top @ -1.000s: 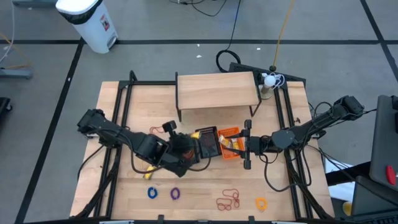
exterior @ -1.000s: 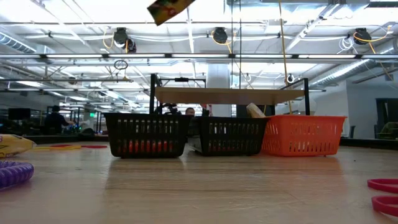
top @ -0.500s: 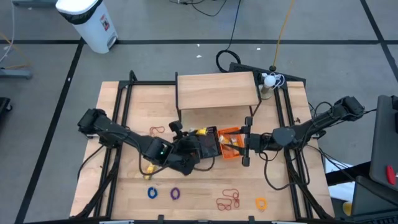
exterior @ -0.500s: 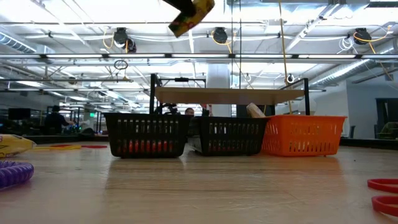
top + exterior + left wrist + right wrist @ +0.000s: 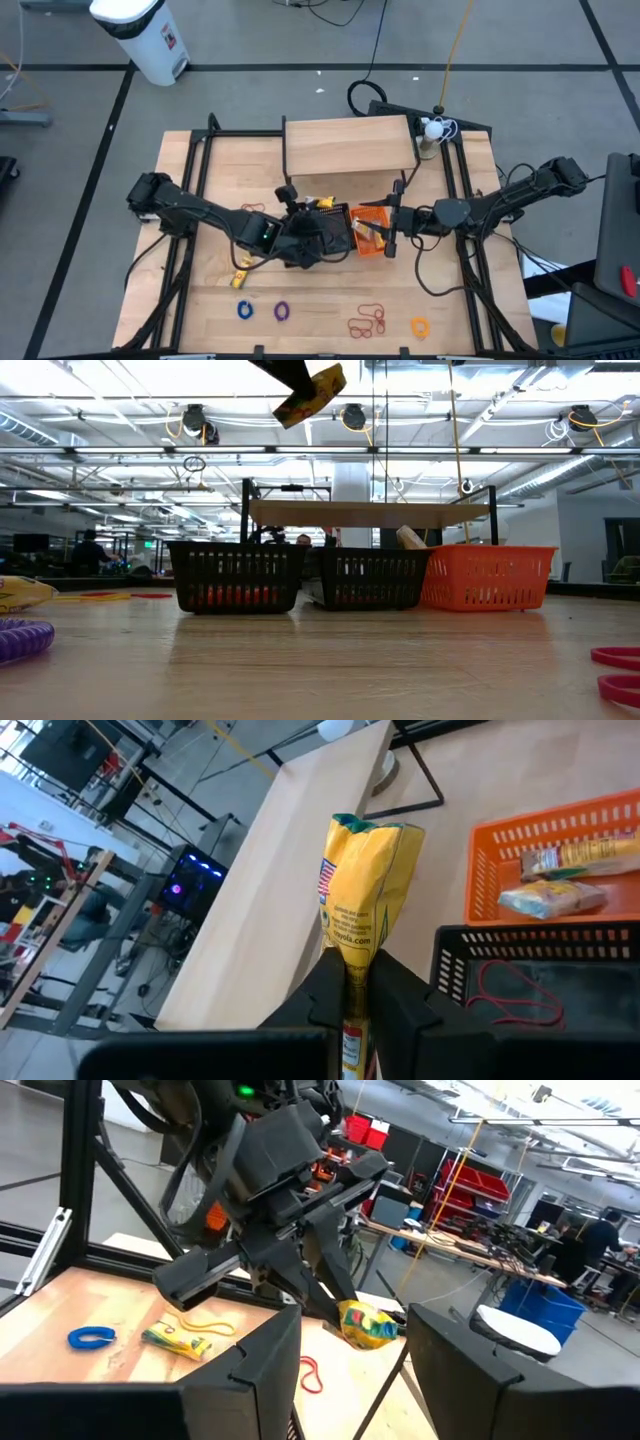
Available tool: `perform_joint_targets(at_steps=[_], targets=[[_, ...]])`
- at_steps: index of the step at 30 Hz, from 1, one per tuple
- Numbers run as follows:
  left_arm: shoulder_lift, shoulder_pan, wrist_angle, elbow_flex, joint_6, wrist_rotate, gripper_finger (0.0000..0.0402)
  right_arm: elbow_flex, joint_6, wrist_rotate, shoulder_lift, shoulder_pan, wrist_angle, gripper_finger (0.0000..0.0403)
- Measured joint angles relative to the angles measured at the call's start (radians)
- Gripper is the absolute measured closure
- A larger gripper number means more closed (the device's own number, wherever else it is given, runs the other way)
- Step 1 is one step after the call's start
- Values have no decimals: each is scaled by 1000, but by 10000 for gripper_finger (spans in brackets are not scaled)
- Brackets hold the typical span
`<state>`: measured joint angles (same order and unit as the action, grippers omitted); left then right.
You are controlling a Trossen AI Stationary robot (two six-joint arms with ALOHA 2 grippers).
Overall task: Pick & Place Office Desk Supplies
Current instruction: Put the yellow crayon bag into the orange bin
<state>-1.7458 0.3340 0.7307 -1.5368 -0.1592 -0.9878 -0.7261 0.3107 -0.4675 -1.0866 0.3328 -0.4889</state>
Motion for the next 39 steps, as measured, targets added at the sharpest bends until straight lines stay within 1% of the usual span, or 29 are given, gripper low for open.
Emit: perform_joint_targets(at_steps=[5, 11, 13, 17, 19, 22, 29, 33, 39], targets=[[0, 10, 1, 0, 3, 0, 381, 0, -14, 0, 0, 0, 1, 232], [0, 23, 2, 0, 8, 1, 381, 0, -94, 7, 0, 0, 28, 232], [0, 32, 2, 0, 17, 2, 381, 0, -113, 54, 0, -4, 37, 232], [0, 49, -1, 0, 20, 18, 381, 0, -149, 206, -12, -18, 37, 232], [0, 56, -8, 0, 27, 20, 381, 0, -159, 237, -23, -23, 37, 232], [0, 63, -42, 0, 59, 48, 381, 0, -149, 231, -42, -32, 29, 232], [-1, 67, -159, 0, 120, 223, 381, 0, -66, 230, -119, -59, 16, 232], [-14, 66, -167, 0, 129, 237, 381, 0, -29, 229, -152, -60, -29, 232], [-16, 51, -167, 0, 127, 272, 381, 0, -26, 230, -154, -59, -46, 232]])
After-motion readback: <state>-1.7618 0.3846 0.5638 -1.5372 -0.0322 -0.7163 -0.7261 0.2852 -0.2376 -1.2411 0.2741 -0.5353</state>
